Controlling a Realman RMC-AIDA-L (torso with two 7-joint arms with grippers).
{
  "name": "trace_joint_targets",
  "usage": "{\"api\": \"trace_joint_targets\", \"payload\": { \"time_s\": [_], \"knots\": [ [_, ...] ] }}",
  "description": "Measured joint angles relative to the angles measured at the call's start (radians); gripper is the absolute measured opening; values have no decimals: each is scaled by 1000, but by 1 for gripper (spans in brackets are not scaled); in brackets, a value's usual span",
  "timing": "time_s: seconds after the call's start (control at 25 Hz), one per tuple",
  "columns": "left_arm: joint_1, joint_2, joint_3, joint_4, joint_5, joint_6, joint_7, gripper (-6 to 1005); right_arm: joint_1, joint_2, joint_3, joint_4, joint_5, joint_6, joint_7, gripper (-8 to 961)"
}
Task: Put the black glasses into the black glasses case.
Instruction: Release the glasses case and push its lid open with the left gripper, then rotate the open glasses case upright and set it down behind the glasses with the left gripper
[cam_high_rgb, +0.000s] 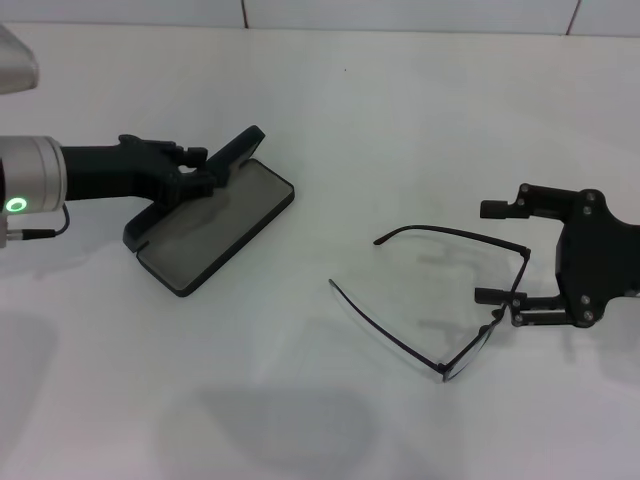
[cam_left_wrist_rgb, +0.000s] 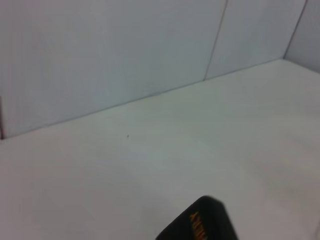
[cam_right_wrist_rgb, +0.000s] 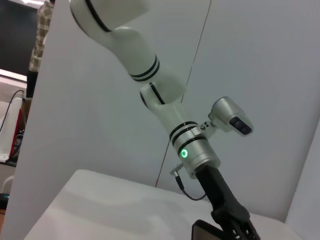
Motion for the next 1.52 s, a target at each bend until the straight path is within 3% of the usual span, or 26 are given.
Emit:
{"api": "trace_joint_targets", "payload": {
  "time_s": [0.28, 0.6, 1.04, 1.28, 1.52],
  "knots": [
    [-8, 2, 0, 6, 10, -31, -30, 376, -1, -1, 2, 0, -2, 1, -5, 725],
    [-43, 5, 1, 6, 14, -29, -29, 372, -11, -1, 2, -1, -27, -6, -41, 720],
    [-187, 5, 2, 97, 15, -55, 119, 212, -30, 5, -3, 8, -28, -12, -76, 713],
    [-275, 4, 2, 228, 88, -139, 290, 208, -50, 20, -4, 8, -30, -13, -98, 710],
    [-342, 3, 2, 305, 216, -163, 312, 204, -63, 35, -5, 9, -35, -14, -108, 706]
  ]
}}
